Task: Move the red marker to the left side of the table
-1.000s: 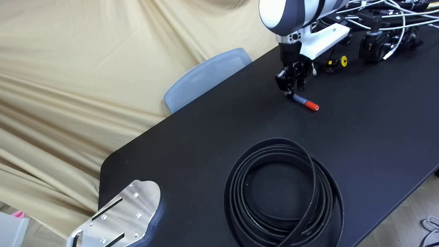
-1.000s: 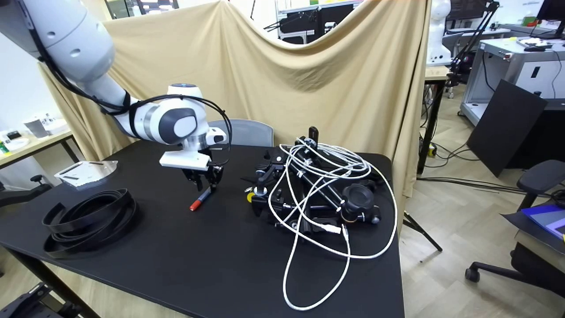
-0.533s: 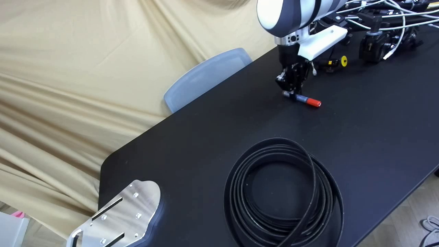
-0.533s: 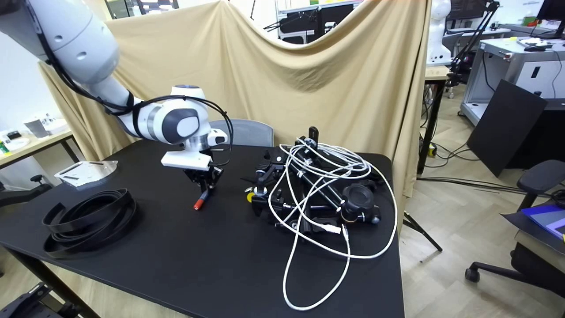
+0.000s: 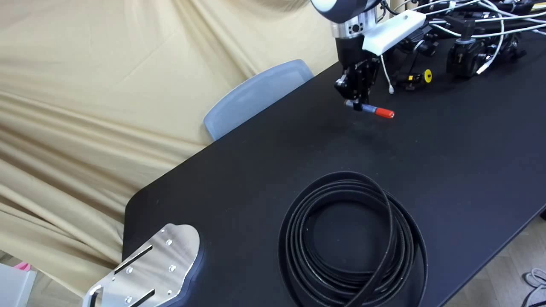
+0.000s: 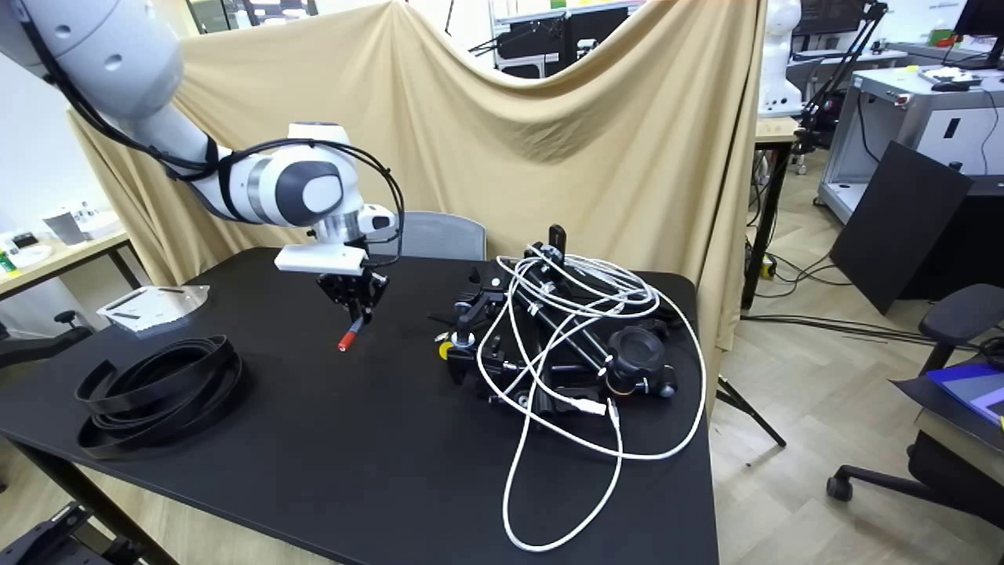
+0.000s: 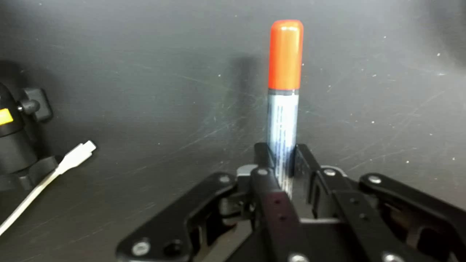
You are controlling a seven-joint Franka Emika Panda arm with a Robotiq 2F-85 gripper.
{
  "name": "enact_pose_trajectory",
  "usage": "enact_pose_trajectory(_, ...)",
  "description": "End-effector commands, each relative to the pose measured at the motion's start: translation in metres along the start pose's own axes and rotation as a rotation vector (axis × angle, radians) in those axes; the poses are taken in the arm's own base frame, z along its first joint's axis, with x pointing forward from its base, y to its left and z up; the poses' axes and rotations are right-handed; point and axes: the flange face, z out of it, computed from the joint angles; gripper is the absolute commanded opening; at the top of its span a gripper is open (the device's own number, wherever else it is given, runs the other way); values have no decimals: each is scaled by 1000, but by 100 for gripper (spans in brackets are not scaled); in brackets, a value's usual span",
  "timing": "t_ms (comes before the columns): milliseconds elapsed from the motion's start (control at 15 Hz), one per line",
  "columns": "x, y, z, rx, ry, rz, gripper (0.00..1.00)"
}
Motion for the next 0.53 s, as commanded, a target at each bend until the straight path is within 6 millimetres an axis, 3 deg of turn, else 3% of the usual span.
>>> enact_pose_trajectory(0, -10, -22, -26, -1, -44, 10, 5)
enact_pose_trajectory(467, -29, -74, -11, 10, -91, -32, 5)
